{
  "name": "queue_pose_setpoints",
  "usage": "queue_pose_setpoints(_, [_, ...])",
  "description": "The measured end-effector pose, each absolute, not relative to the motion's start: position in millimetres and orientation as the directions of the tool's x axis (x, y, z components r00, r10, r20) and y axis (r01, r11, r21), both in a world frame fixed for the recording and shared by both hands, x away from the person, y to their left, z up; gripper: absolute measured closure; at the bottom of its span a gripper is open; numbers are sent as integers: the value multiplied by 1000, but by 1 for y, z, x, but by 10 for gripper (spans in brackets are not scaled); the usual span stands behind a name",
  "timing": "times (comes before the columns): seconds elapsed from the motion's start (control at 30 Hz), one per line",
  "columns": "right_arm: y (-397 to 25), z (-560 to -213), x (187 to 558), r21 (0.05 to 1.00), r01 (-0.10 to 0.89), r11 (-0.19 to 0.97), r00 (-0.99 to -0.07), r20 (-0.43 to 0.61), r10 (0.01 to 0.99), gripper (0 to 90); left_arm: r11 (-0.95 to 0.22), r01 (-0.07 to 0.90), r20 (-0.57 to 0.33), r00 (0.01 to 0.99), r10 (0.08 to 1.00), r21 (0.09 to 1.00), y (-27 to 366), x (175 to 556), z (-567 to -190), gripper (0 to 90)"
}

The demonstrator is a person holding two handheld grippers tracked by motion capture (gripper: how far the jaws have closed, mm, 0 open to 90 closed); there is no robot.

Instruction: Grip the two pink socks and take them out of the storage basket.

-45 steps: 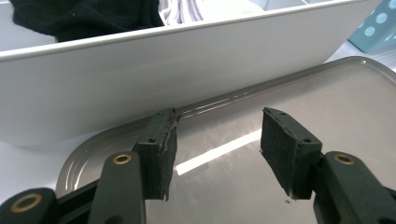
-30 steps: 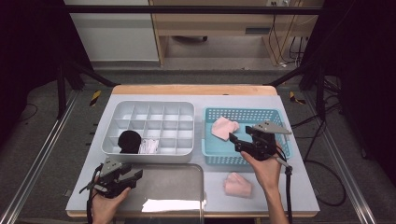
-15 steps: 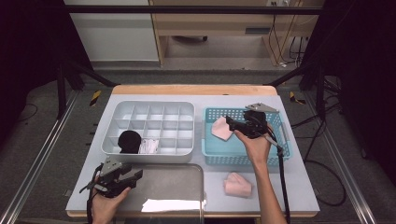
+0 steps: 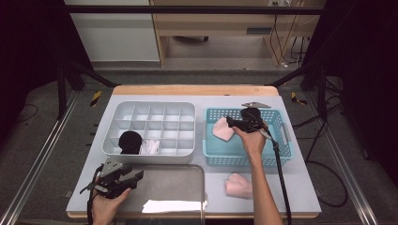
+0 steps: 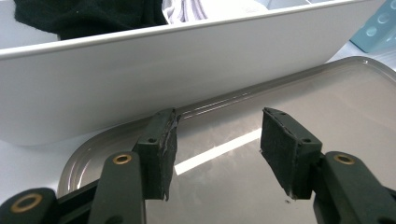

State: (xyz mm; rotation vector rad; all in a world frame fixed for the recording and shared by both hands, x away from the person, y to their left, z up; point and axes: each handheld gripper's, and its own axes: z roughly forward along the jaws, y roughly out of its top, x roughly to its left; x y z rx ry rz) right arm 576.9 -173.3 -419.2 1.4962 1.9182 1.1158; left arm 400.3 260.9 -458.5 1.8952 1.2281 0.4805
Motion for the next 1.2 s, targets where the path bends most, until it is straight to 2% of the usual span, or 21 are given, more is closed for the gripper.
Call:
queue_pose_setpoints(0.67, [-167,-453,595,718,686,118,-293,124,948,260,-201,579,-107,454,884,790,260,401,-460,455])
queue_pose_setpoints(0.73, [-168,-455,596,709,694,124,-296,124,947,281,-203,581,-108,455,884,788,260,401,-460,456])
queue_pose_setpoints(0.87, [-168,-457,596,690,708,149,-302,106,947,367,-202,580,-107,454,884,789,260,401,-460,459])
queue_pose_setpoints(1.07, [-170,-458,596,643,749,159,-299,113,948,600,-203,581,-109,457,883,788,260,401,-460,460])
queue_pose_setpoints(1.2, [-171,-456,595,633,759,154,-303,133,944,785,-203,581,-108,456,884,788,260,401,-460,461])
